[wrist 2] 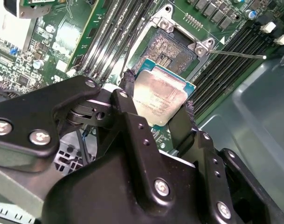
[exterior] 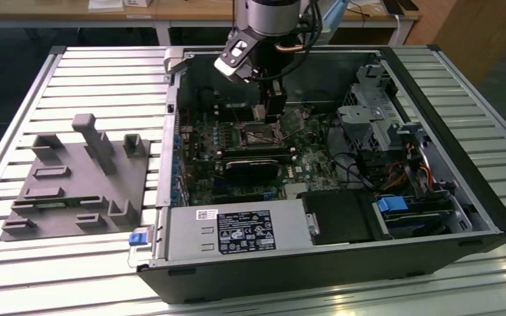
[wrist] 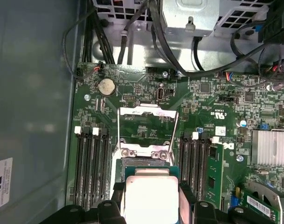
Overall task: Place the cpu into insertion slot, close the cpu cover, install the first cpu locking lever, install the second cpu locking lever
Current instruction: 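Place the cpu into insertion slot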
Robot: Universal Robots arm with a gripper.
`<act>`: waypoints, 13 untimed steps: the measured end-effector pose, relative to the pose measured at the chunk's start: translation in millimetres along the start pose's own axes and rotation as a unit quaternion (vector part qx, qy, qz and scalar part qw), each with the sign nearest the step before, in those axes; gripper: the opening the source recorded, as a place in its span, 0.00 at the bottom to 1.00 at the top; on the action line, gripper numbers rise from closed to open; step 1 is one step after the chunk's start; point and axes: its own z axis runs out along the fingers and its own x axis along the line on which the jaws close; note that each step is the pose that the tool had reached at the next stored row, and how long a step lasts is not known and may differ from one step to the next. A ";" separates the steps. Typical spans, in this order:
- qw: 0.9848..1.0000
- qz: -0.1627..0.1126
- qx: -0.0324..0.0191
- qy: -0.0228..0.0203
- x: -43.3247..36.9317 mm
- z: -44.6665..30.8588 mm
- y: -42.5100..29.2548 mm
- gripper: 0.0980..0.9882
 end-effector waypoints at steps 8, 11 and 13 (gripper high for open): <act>1.000 0.000 0.000 0.000 0.5 12.7 -0.7 0.50; 1.000 0.001 0.000 0.000 0.6 15.7 -0.8 0.50; 1.000 0.004 0.000 0.000 0.7 16.8 -1.6 0.50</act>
